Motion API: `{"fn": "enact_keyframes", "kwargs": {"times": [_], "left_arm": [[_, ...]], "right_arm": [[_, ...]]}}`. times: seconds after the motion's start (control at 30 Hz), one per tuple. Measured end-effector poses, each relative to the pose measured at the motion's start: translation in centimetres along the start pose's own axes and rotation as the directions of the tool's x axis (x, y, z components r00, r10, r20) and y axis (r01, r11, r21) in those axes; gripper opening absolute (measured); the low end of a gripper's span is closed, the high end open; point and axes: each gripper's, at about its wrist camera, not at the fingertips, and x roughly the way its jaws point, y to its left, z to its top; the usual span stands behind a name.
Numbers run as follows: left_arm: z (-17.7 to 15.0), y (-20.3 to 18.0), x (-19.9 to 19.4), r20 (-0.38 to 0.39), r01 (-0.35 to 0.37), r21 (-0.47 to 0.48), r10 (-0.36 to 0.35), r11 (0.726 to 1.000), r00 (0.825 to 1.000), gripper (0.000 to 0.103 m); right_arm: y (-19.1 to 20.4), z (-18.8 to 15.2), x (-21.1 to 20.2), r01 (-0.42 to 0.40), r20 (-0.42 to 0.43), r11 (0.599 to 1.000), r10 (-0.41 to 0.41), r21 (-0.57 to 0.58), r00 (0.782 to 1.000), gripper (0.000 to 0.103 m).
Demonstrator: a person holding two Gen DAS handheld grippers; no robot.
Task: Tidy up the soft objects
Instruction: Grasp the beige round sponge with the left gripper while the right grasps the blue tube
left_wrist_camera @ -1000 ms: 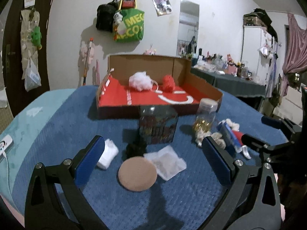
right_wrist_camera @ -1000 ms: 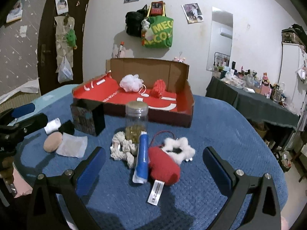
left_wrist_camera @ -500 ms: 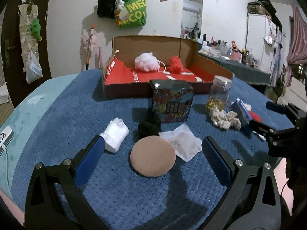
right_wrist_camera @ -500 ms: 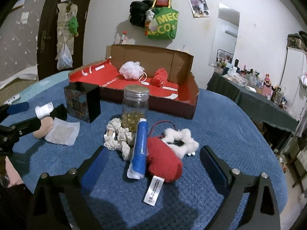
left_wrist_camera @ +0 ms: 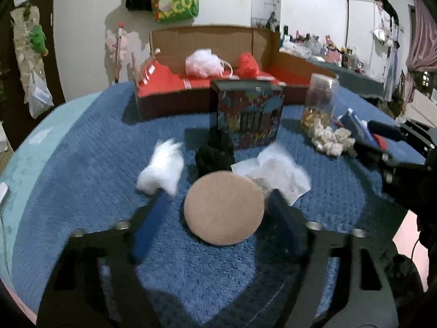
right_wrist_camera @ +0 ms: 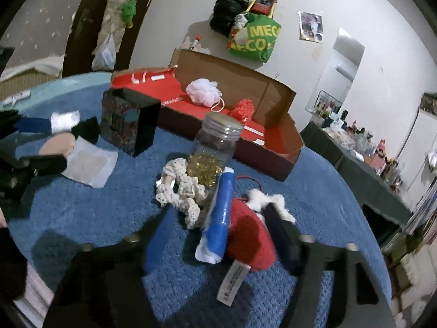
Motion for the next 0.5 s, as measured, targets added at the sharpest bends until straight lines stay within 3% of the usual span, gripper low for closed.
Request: {"fn": "enact_keyframes", "kwargs": {"times": [0.03, 0.1, 0.5], "left_arm": [[-0.1, 0.1, 0.4, -0.019, 0.005, 0.0, -0.005, 1.0, 1.0, 0.054], [-0.2, 0.3, 0.8, -0.033, 0.02, -0.01, -0.021, 1.0, 0.999, 0.048], [0.7, -0.5, -1.2, 0.046, 0.056, 0.019, -0.057, 0.998, 0.997, 0.046]], "right_arm": [[0.0, -0.1, 0.3, 0.002, -0.01, 1.0, -0.002, -0.005, 1.0, 0.033], [0.0, -0.2, 0.4, -0.005, -0.009, 1.0, 0.005, -0.003, 1.0, 0.022], [-2.6, 0.4, -2.0, -0.157, 0.091, 0.974, 0.143, 0.164, 0.986, 0.015]]}}
